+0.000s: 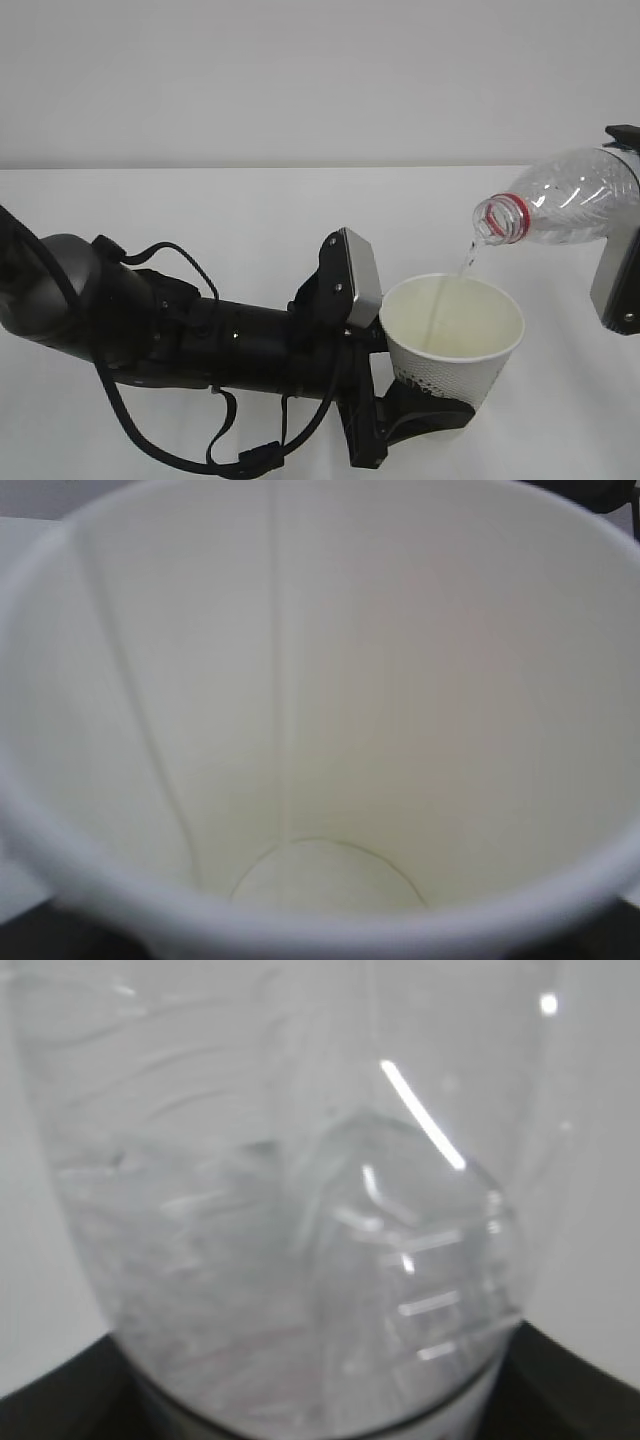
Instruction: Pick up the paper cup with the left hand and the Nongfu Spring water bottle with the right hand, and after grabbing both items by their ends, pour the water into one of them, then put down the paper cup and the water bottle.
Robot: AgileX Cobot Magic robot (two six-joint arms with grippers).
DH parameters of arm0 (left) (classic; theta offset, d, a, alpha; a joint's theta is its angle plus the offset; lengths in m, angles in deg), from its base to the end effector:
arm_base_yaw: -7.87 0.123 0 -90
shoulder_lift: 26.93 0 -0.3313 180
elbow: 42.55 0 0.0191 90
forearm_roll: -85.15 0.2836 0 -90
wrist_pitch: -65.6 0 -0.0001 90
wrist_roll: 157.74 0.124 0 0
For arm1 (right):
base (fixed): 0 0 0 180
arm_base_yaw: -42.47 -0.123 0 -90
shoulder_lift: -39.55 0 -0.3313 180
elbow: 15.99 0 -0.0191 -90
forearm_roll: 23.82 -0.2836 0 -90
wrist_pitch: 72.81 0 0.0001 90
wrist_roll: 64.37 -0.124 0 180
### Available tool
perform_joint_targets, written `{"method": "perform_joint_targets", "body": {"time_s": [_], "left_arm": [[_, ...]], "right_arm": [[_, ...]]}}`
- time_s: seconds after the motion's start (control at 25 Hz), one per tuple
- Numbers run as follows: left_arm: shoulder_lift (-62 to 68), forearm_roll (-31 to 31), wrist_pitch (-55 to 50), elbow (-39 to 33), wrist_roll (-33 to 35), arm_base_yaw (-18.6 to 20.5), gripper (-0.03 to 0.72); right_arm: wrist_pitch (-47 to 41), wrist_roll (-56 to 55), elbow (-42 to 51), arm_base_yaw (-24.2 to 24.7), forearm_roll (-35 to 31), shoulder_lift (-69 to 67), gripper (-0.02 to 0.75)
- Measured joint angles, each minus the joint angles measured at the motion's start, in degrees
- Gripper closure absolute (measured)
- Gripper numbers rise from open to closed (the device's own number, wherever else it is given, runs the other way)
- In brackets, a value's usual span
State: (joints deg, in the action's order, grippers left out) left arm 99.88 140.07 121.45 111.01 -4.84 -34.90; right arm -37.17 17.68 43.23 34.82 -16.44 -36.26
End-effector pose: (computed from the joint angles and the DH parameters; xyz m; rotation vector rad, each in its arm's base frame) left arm 0.2566 -0.3517 0.1079 1.3399 1.5071 -1.0817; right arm 0.2511 0.0431 0.2363 -1.4013 1.1897 -0.9494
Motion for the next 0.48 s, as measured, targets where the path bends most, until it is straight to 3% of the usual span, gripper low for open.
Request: {"method": "perform_joint_targets", "body": {"time_s": [0.48], "left_arm": [[0.0, 0.0, 0.0, 0.0, 0.0, 0.0, 0.155]], "right_arm": [[0.7, 0.1, 0.0, 0.0, 0.0, 0.0, 0.223]]}}
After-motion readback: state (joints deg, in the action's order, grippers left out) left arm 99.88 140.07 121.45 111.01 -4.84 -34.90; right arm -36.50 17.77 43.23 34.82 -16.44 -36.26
